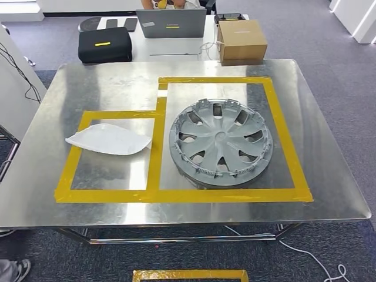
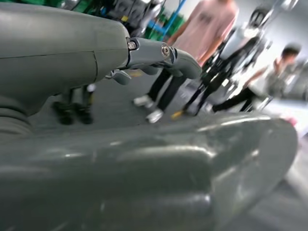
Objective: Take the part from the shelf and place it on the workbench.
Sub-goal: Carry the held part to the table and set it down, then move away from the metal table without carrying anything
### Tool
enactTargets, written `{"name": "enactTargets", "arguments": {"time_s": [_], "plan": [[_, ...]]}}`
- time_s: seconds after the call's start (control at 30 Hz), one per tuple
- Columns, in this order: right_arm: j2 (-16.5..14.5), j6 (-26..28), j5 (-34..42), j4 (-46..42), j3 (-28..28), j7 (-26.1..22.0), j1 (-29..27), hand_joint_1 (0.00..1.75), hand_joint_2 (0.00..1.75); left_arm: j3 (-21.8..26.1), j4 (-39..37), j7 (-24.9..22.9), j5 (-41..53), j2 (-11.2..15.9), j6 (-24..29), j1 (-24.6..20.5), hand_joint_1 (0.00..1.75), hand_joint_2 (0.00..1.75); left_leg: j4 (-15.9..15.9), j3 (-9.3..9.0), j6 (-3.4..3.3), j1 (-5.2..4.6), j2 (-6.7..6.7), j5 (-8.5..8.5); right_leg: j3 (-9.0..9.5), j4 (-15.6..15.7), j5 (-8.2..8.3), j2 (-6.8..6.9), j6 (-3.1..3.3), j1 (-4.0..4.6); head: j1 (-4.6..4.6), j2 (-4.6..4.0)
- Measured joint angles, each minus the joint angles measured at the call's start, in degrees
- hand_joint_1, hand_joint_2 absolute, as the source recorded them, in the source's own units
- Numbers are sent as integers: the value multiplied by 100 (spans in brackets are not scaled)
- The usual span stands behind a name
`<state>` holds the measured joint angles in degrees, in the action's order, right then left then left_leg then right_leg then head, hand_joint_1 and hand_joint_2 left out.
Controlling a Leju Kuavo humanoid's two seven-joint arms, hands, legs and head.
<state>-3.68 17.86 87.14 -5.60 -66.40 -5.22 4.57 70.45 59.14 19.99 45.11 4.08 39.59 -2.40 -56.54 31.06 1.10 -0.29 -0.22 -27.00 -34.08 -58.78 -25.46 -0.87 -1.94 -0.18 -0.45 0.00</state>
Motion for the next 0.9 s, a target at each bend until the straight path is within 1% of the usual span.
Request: {"name": "enactTargets", "arguments": {"time_s": [0.13,0.27,0.37,0.5,0.6,0.67,0.7,0.77,0.9], "plan": [[-43,78,-1,0,62,57,-6,0,0,40,-691,4,538,-327,-71,54,0,0,0,-1,-3,-2,0,-2,2,2,2,1,-3,-2,1,0],[-81,133,-2,0,77,235,-10,0,0,39,-1480,-39,1010,-598,-367,64,0,0,0,-2,-6,-5,0,-4,2,4,2,0,-4,-4,1,0],[-102,199,-2,0,75,260,-11,0,0,12,-2021,184,1305,-807,-652,68,0,0,0,-2,-8,-5,0,-3,2,5,3,1,-5,-5,2,0],[-113,368,-2,0,65,225,-2,0,0,-200,-2605,370,2083,-1003,-1124,85,0,0,0,-2,-14,-7,-1,-5,4,6,3,2,-8,-8,2,0],[-113,396,-2,0,60,214,-2,0,0,-290,-2841,388,2172,-1090,-1179,86,0,0,0,-3,-16,-6,-1,-7,5,6,3,-1,-9,-7,2,0],[-113,420,-2,0,46,187,-1,0,0,-317,-2960,384,2232,-1113,-1318,86,0,0,0,-5,-16,-7,-1,-6,4,6,3,2,-9,-8,2,0],[-113,442,-2,0,35,161,2,0,0,-335,-3029,369,2299,-1127,-1479,86,0,0,0,-5,-16,-7,-1,-6,4,6,3,3,-9,-7,2,0],[-113,497,-2,2,11,115,13,0,0,-382,-3194,334,2485,-1166,-1980,81,0,0,0,-5,-16,-7,-1,-6,4,6,2,3,-10,-8,1,0],[-99,556,-11,12,-99,290,31,0,0,-525,-3604,292,2896,-1295,-3246,72,0,0,0,-5,-17,-7,-1,-6,7,7,3,3,-11,-8,2,0]]}}
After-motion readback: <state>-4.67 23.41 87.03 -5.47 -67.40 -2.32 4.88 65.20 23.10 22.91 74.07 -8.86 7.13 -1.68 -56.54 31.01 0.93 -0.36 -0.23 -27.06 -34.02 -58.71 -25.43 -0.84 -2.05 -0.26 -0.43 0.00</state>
